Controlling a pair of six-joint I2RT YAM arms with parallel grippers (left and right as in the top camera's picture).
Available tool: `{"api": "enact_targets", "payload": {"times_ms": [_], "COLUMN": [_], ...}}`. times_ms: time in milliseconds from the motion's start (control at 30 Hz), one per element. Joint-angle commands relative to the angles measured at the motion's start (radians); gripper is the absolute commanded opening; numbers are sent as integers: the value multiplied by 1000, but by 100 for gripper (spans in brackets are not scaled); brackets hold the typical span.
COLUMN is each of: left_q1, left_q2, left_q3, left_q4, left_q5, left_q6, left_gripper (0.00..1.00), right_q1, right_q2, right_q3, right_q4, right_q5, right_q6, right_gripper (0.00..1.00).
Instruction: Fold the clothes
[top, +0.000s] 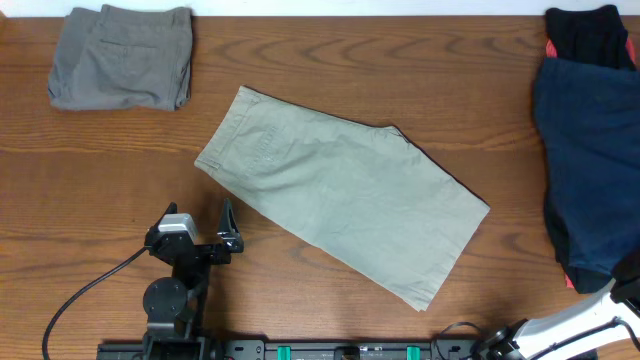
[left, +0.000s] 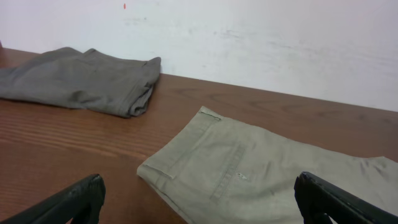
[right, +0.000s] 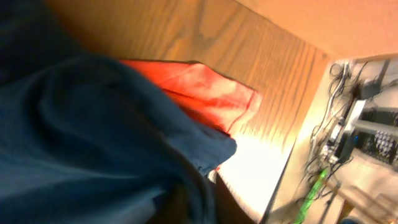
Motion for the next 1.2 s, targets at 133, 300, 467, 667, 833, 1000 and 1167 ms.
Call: {"api": "enact_targets", "payload": {"times_ms": [133, 300, 467, 667, 833, 1000, 1167], "left_q1": [-3, -3, -3, -3, -3, -3, -3], "left_q2": [-6, -6, -6, -6, -6, -6, -6], "left_q3": [-20, -20, -20, -20, -20, -20, -20], "left_q4": [-33, -33, -33, -33, -33, -33, -33], "left_q5": [-27, -27, -27, -27, -27, -27, -27], "left_q6": [10, 10, 10, 10, 10, 10, 10], "left_gripper": [98, 98, 98, 98, 98, 98, 98], "right_q1": [-27, 30, 136, 301, 461, 596, 696], "right_q2": [-7, -7, -7, -7, -6, -7, -7], "right_q3": [-5, -5, -5, -18, -137, -351, -503], "right_q4": [-2, 9, 34, 49, 67, 173, 295], "right_q5": [-244, -307, -356, -608, -625, -622, -616], "right_q6": [18, -16, -158, -397, -463, -517, -523], "right_gripper": [99, 99, 99, 98, 97, 93, 92]}}
